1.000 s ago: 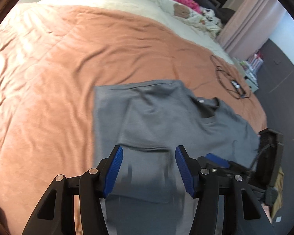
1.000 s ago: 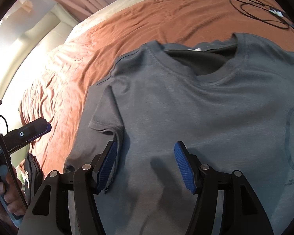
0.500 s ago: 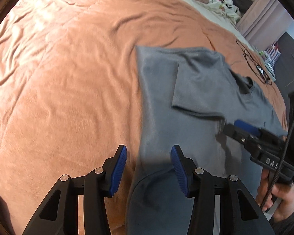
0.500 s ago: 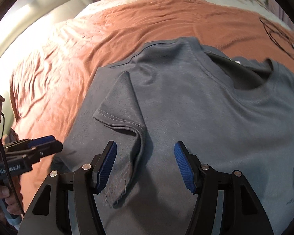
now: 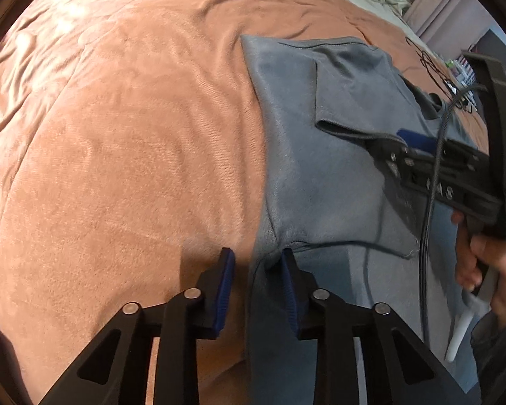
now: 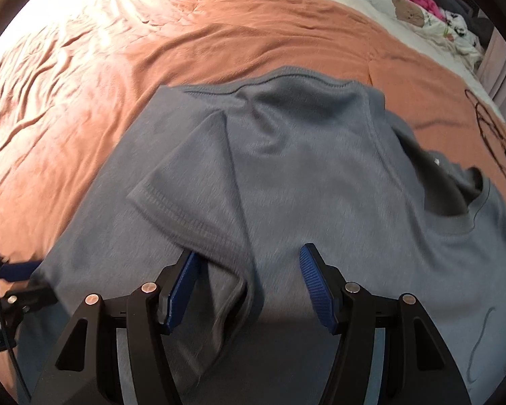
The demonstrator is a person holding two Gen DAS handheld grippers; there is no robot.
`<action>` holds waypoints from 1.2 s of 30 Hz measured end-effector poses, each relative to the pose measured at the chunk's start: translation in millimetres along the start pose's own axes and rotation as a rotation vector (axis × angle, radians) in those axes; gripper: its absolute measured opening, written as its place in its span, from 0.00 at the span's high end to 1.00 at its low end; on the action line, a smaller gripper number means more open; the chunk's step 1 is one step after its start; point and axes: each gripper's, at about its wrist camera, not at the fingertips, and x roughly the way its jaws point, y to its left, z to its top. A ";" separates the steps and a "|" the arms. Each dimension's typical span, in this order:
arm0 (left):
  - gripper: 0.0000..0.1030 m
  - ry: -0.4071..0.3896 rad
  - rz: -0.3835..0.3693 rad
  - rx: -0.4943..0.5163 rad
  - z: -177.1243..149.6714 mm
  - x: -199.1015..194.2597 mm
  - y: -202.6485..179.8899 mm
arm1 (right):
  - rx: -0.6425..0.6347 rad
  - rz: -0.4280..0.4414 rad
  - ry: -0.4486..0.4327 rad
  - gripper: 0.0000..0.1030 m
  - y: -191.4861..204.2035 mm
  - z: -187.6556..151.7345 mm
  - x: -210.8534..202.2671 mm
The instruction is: Fold small clothes
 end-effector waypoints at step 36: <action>0.93 -0.095 -0.019 -0.071 -26.3 -24.8 26.9 | 0.232 0.247 -0.011 0.65 -7.6 -44.4 -15.1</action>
